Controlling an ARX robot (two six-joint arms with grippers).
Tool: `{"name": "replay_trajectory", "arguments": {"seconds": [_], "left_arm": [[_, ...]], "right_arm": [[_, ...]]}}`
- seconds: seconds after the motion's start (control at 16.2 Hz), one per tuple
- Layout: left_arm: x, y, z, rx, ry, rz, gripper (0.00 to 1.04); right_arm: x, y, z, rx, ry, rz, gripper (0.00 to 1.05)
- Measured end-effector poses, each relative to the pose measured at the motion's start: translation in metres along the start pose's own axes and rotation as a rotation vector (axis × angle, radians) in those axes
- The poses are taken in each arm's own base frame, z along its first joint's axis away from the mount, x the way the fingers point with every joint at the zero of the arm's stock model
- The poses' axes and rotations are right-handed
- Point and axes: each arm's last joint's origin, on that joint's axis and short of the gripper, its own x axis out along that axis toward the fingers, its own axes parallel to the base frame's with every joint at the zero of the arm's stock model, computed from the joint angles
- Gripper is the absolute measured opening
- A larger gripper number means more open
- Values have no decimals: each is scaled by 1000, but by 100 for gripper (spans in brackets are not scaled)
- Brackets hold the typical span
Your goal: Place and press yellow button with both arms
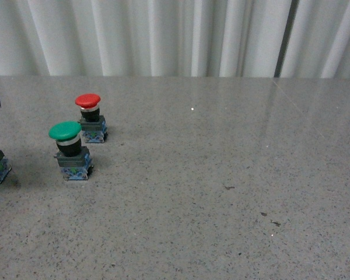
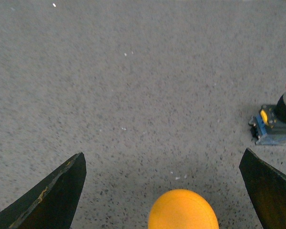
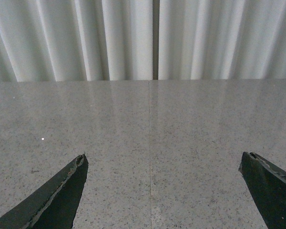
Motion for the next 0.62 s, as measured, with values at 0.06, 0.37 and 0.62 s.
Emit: {"name": "replay_trajectory", "arguments": {"seconds": [0.06,0.37,0.62], "left_arm": [[5,-1,-5,4,17,-5,98],[14,-4,-20,31,52,-33,98],[10,-8,-27,83,60,-44,67]], "right_arm": [[0,0,0,0,0,0,98],[0,0,0,0,0,0,98],[0,0,0,0,0,0,98]]}}
